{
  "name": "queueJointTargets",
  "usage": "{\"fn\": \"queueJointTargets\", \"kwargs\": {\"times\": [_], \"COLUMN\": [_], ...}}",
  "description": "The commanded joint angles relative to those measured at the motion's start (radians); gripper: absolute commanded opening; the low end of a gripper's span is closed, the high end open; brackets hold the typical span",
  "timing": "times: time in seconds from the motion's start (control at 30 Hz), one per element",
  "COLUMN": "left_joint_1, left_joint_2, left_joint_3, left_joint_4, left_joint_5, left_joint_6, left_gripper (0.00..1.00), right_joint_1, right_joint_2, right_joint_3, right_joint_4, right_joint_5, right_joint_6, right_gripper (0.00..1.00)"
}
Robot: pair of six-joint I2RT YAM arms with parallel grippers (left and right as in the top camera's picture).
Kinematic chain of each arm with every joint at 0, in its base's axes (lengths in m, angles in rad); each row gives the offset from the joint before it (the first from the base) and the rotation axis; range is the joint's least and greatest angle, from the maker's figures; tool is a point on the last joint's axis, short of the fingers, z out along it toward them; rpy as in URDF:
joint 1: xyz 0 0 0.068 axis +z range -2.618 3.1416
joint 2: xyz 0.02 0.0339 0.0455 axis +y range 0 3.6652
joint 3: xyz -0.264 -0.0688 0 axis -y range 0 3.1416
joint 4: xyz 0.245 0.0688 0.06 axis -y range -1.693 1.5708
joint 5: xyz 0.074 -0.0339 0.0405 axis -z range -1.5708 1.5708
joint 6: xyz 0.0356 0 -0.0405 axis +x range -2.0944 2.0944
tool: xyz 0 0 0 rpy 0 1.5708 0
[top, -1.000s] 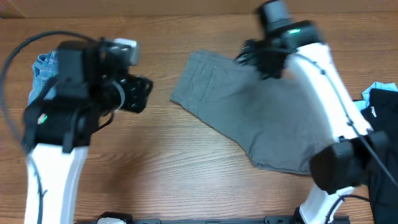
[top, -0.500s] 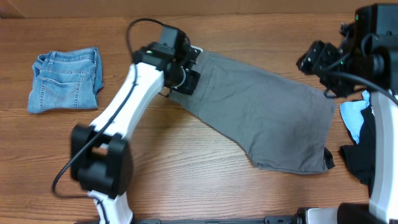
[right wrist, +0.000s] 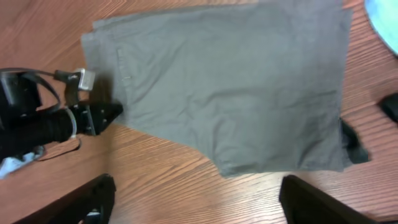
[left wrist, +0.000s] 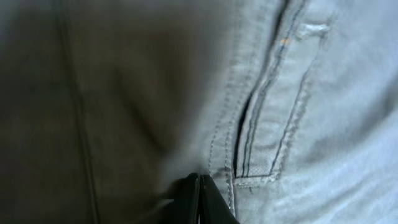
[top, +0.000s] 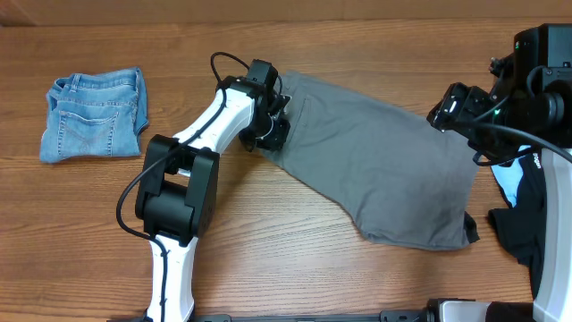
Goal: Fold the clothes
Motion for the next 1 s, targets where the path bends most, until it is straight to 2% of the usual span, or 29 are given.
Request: {"fn": "queueJointTargets", "kwargs": {"times": [0.0,0.17,0.33,0.47,0.7,0.9,0.97], "left_joint_1": [0.134,0.317,0.422,0.429,0.401,0.386,0.383], "left_joint_2": [0.08,0.074,0.008,-0.082,-0.284,-0.439,-0.464], "left_joint_3": [-0.032,-0.032,-0.032,-0.032,-0.032,-0.032,-0.032], "left_joint_4": [-0.077,-0.161,-0.216,-0.209,-0.2,-0.204,-0.205], "left_joint_5": [-0.286,-0.319,-0.29,-0.166,-0.106,-0.038,-0.021], "left_joint_6": [-0.13,-0.133,-0.072,-0.006,0.047,0.067,0.066], "left_gripper": [0.04,0.04,0.04,0.04,0.05,0.11,0.13], "right_joint_1": [0.001,0.001,0.003,0.023,0.107,0.154,0.154], "right_joint_2": [-0.011,-0.009,-0.008,-0.008,-0.008,-0.008,-0.008], "right_joint_3": [0.012,-0.045,-0.244,-0.436,-0.779,-0.946,-0.97], "right_joint_4": [0.003,0.058,0.203,0.321,0.554,0.666,0.692], "right_joint_5": [0.053,0.06,0.051,0.013,-0.118,-0.162,-0.183], "right_joint_6": [-0.006,-0.006,-0.006,-0.007,-0.066,-0.101,-0.109], "right_gripper": [0.91,0.91,0.9,0.86,0.86,0.65,0.65]}}
